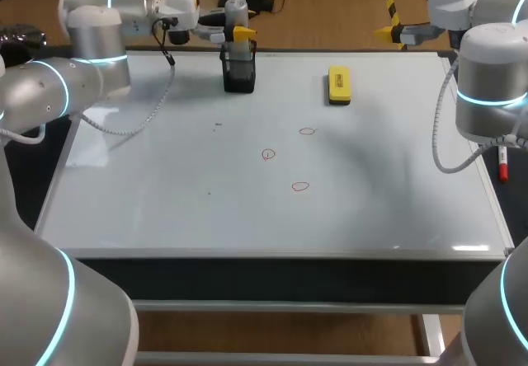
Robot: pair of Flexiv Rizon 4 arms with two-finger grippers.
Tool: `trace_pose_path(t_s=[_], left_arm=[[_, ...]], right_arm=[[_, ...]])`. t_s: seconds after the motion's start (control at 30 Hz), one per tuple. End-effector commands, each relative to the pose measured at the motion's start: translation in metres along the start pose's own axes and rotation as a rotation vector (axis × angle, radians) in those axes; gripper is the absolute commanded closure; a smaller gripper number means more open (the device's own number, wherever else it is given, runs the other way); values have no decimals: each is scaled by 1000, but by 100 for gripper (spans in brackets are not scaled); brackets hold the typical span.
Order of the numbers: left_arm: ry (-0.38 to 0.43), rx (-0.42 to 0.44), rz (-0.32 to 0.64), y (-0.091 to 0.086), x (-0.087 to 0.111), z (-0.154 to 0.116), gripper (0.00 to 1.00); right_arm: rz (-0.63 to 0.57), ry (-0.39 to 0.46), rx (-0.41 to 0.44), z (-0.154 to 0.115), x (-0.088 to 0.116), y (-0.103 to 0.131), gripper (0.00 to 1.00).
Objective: Pick up the inspection probe, press it on each red-marked spot on the whiteboard one by one, put down the probe, pick up the eraser, and wipe off all the red marks.
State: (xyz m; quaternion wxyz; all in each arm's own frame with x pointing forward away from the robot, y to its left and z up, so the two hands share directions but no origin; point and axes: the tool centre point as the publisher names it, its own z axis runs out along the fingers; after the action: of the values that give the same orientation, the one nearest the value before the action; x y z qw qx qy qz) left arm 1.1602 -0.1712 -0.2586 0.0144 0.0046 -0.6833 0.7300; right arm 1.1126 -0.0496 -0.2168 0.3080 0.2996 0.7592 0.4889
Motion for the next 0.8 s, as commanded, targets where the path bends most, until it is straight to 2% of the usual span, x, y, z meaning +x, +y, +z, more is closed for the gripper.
trace_pose_path(t_s=[0.03, 0.43, 0.6, 0.8], left_arm=[[-7, -16, 3, -11, 3, -2, 100], [25, -48, 32, -38, 11, -3, 100], [-1, -64, 13, -49, 13, -2, 100], [-21, -41, 22, -64, 15, -2, 100]], right_arm=[[0, 1, 1, 0, 0, 0, 0], [0, 1, 1, 0, 0, 0, 0], [0, 1, 1, 0, 0, 0, 0], [0, 1, 1, 0, 0, 0, 0]])
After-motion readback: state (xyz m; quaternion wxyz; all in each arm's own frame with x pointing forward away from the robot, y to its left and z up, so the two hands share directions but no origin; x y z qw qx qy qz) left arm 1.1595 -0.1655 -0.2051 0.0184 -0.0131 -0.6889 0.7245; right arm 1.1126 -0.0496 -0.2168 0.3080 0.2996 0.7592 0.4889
